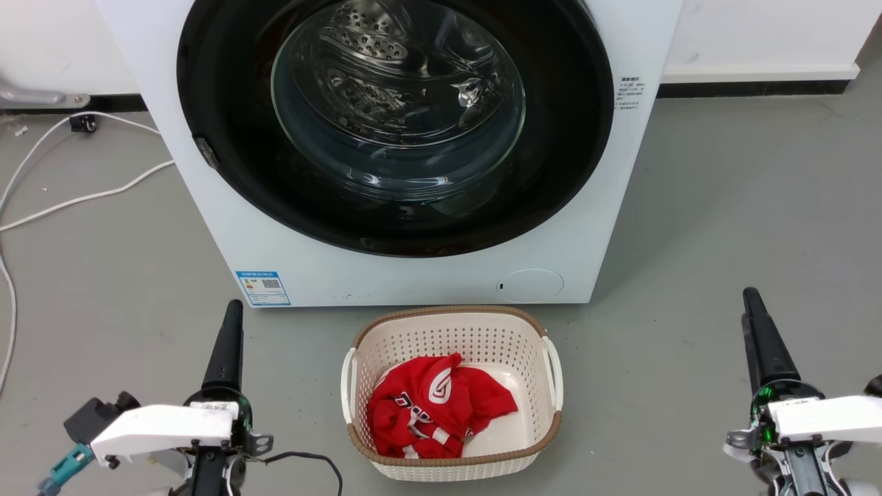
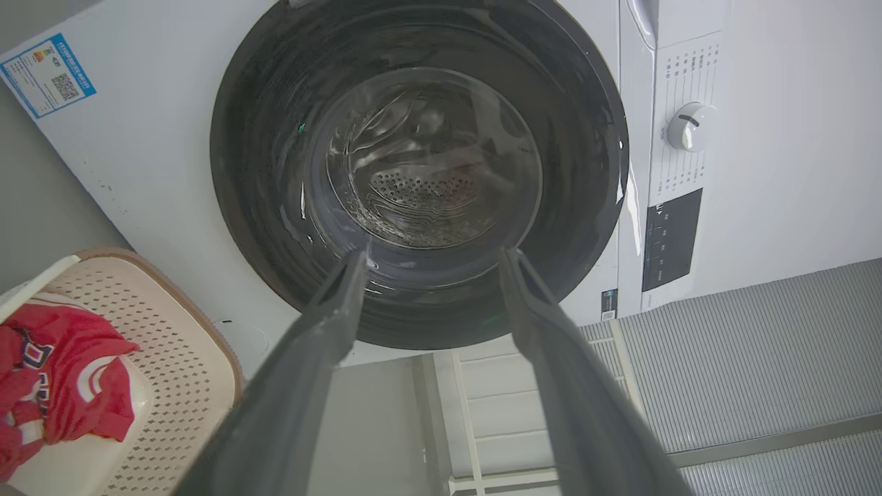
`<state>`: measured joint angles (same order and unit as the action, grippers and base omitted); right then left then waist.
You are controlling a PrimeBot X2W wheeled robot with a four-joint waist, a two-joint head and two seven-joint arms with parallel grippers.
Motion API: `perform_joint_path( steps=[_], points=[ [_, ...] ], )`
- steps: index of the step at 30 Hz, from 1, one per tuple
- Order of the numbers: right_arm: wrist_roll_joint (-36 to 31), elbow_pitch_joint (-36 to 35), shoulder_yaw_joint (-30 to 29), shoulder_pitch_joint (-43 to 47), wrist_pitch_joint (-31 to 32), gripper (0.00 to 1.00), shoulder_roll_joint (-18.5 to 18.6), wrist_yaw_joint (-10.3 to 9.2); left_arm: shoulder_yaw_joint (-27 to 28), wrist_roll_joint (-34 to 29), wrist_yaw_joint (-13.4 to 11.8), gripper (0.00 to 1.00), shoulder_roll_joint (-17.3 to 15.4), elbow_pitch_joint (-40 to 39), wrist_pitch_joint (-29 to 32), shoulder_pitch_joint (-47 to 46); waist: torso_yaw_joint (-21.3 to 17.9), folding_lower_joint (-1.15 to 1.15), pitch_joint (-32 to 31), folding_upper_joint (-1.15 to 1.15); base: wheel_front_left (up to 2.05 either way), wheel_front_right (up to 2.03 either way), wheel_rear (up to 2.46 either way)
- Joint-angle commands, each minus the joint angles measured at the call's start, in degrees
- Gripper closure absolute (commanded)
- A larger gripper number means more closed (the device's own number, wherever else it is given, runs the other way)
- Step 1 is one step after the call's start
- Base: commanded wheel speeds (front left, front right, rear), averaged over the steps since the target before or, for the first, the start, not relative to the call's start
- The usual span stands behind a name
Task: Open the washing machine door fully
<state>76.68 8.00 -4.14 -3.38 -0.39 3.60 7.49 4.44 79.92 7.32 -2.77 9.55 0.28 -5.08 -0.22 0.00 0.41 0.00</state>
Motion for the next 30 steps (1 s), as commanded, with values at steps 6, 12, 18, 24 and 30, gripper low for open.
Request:
perform_joint_path(
  steps=[6, 12, 18, 24, 30],
  points=[
    [-12.6, -4.4, 0.4, 0.0, -1.9, 0.0, 0.1, 0.0, -0.1, -11.3, 0.1, 0.0, -0.2, -3.8, -1.9, -1.8, -0.1, 0.0, 0.0, 0.0, 0.0, 0.0, 0.0],
    [-22.7, -5.7, 1.3, 0.8, -3.1, 0.0, 0.0, 0.0, -0.7, -19.3, 0.1, 0.0, -0.2, -5.5, -3.2, -1.6, -0.1, 0.0, 0.0, 0.0, 0.0, 0.0, 0.0],
    [-30.1, -5.7, 1.8, 1.6, -4.0, 0.0, 0.0, 0.0, -1.5, -26.8, -0.1, 0.0, -0.2, -6.0, -4.2, -1.1, -0.1, 0.0, -0.1, 0.0, 0.0, 0.0, 0.0],
    [-36.9, -5.4, 1.8, 2.0, -3.9, 0.0, -0.1, 0.0, -2.4, -34.6, -0.7, 0.0, -0.2, -6.1, -5.3, -0.7, -0.2, 0.0, -0.2, 0.0, 0.0, 0.0, 0.0],
    [-42.5, -6.0, 1.7, 2.1, -4.1, 0.0, -0.2, 0.0, -3.1, -40.8, -1.4, 0.0, -0.6, -6.4, -6.4, -0.6, -0.2, 0.0, -0.1, 0.0, 0.0, 0.0, 0.0]
  ],
)
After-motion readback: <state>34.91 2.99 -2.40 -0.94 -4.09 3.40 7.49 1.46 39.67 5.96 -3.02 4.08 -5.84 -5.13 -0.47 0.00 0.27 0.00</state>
